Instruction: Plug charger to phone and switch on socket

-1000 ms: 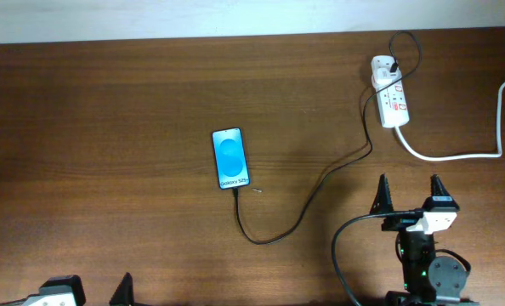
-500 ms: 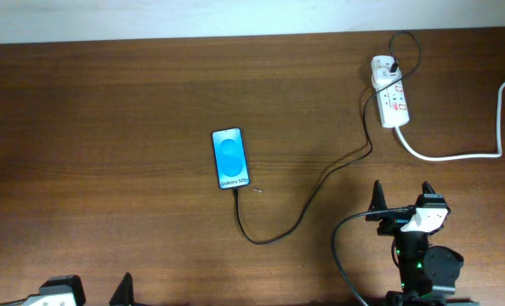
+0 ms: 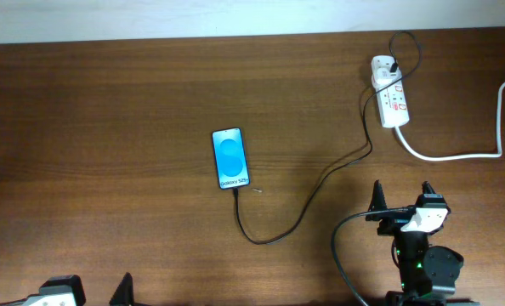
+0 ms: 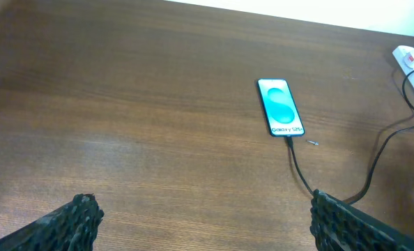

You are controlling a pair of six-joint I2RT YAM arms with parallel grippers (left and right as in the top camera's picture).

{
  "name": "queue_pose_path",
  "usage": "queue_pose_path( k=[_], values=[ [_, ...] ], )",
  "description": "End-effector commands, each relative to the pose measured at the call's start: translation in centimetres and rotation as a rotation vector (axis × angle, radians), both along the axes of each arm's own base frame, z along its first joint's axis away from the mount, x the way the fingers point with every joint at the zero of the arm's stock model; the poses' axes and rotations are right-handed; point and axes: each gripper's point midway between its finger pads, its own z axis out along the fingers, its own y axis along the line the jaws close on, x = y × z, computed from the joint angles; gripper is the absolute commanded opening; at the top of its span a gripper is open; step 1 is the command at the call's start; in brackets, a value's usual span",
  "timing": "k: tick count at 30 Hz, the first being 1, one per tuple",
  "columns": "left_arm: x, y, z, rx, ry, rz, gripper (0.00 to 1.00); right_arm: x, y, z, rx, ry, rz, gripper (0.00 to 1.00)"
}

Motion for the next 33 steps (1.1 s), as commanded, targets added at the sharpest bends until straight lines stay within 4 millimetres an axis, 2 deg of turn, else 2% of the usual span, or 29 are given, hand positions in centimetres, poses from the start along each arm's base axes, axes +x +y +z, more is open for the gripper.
queue_pose_path(
  k=[1, 4, 5, 9, 13, 18, 23, 33],
  values=[
    [0.0, 0.1, 0.1, -0.005, -0.007, 0.008, 0.99, 0.0, 0.0, -0.2, 0.009, 0.001, -0.002, 0.98],
    [0.0, 0.2, 0.1, -0.001, -0.007, 0.009, 0.99, 0.0, 0.0, -0.2, 0.009, 0.001, -0.002, 0.99],
    [0.0, 1.2, 0.2, 0.038, -0.016, 0.052, 0.99, 0.0, 0.0, -0.2, 0.009, 0.001, -0.002, 0.99],
    [2.5, 1.2, 1.1, 0.045, -0.095, 0.087, 0.99, 0.0, 0.0, -0.2, 0.009, 0.001, -0.002, 0.98],
    [7.2, 1.0, -1.6, 0.118, -0.120, 0.106, 0.99, 0.0, 0.0, -0.2, 0.009, 0.001, -0.003, 0.99],
    [11.8, 0.4, -4.7, 0.164, -0.210, 0.097, 0.99, 0.0, 0.0, -0.2, 0.009, 0.001, -0.003, 0.98],
    [13.9, -0.6, -5.7, 0.178, -0.374, 0.051, 0.99, 0.0, 0.0, -0.2, 0.009, 0.001, -0.002, 0.98],
    [16.7, -0.8, -10.6, 0.151, -0.525, 0.068, 0.99, 0.0, 0.0, -0.2, 0.009, 0.001, -0.002, 0.98]
  ],
)
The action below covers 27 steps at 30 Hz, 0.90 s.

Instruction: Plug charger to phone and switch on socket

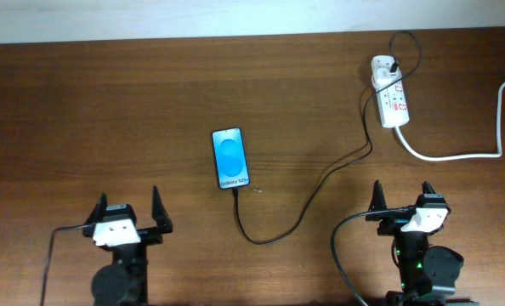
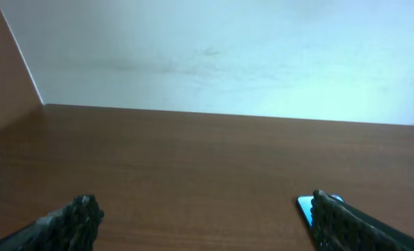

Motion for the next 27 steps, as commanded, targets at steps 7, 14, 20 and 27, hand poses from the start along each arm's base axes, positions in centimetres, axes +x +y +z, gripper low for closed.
queue_pose_path(
  k=[7, 14, 20, 27],
  values=[
    [0.7, -1.0, -3.4, 0.148, 0.034, -0.079, 0.99, 0.0, 0.0, -0.2, 0.008, 0.002, -0.002, 0.98],
    [0.7, -1.0, -3.4, 0.150, 0.032, -0.079, 0.99, 0.0, 0.0, -0.2, 0.008, 0.002, -0.002, 0.98],
    [0.7, -1.0, -3.4, 0.151, 0.032, -0.079, 0.99, 0.0, 0.0, -0.2, 0.008, 0.002, -0.002, 0.98],
    [0.7, -1.0, -3.4, 0.151, 0.032, -0.079, 0.99, 0.0, 0.0, -0.2, 0.008, 0.002, -0.002, 0.98]
  ],
)
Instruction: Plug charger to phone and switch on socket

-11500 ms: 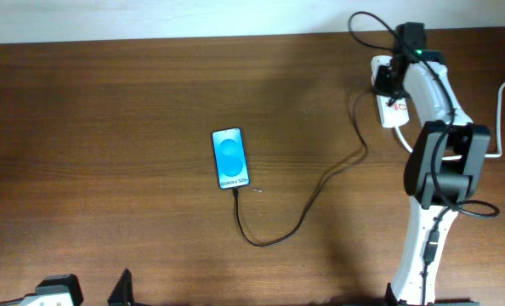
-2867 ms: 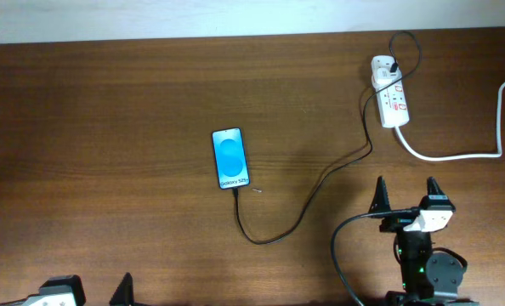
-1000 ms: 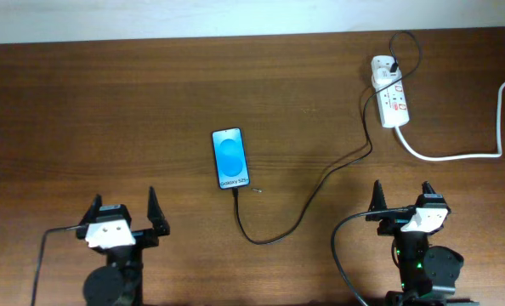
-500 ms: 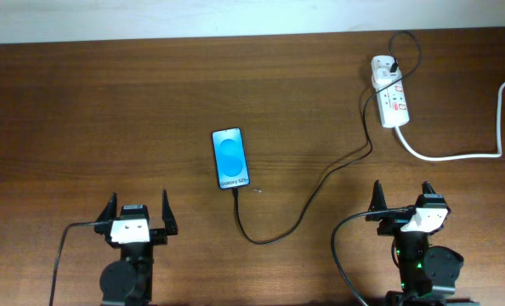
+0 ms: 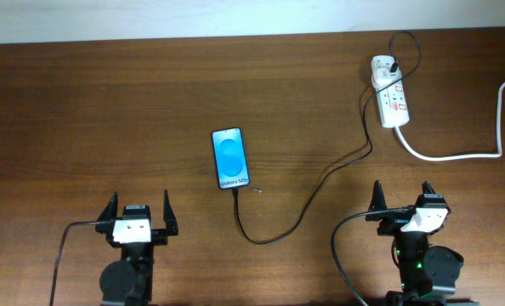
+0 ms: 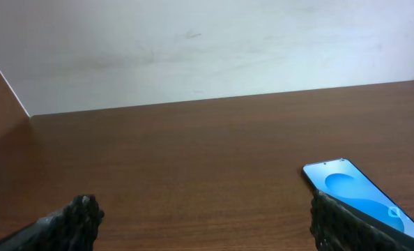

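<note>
A phone [image 5: 230, 158] with a lit blue screen lies face up mid-table, and its near end shows in the left wrist view [image 6: 353, 195]. A black charger cable [image 5: 303, 204] runs from the phone's lower end in a loop up to the white power strip [image 5: 390, 92] at the back right. My left gripper [image 5: 139, 210] stands open near the front edge, left of and below the phone, nothing between its fingers [image 6: 81, 213]. My right gripper [image 5: 401, 197] stands open at the front right, below the power strip.
A thick white cord [image 5: 465, 144] leaves the power strip and runs off the right edge. A pale wall [image 6: 207, 49] rises behind the table's far edge. Bare brown wood spreads over the left half of the table [image 5: 82, 119].
My left gripper has shifted a little to the right and turned to face straight up the table. More of the phone shows in its wrist view. The right arm has not moved.
My left gripper was at the bottom left corner, barely in the overhead view, looking down on the phone and cable. Then it stood upright near the front edge, left of the phone. Now it sits slightly further right. Phone, cable and right gripper stayed put.
</note>
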You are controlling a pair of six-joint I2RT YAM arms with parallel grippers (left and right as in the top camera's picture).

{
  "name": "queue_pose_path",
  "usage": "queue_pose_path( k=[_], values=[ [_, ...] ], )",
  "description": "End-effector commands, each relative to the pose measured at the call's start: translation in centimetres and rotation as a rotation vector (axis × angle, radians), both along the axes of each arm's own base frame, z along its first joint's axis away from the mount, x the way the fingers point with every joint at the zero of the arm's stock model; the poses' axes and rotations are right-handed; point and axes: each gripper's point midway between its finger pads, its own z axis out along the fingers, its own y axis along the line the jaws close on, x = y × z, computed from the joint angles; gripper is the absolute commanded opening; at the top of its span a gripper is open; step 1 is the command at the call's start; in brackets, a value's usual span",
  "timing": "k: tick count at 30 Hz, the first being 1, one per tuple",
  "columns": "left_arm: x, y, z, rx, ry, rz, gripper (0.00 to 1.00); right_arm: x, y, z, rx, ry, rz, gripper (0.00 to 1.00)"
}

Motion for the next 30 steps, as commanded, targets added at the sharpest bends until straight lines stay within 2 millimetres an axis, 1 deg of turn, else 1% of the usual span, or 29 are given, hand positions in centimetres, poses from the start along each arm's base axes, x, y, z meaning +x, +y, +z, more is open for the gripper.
queue_pose_path(
  k=[1, 22, 26, 30],
  values=[
    [0.0, -0.1, -0.1, 0.019, -0.001, -0.011, 0.99, 0.0, 0.0, -0.2, 0.008, 0.002, -0.002, 0.98],
    [0.0, -0.1, -0.1, 0.018, -0.001, -0.010, 0.99, 0.0, 0.1, -0.2, 0.008, 0.004, 0.001, 0.98],
    [0.0, -0.1, -0.1, 0.019, -0.001, -0.010, 0.99, 0.2, 1.3, -1.1, 0.013, 0.042, 0.049, 0.98],
    [0.0, -0.1, -0.1, 0.018, -0.001, -0.011, 0.99, 0.3, 1.3, -1.7, 0.016, 0.069, 0.050, 0.98]
  ],
)
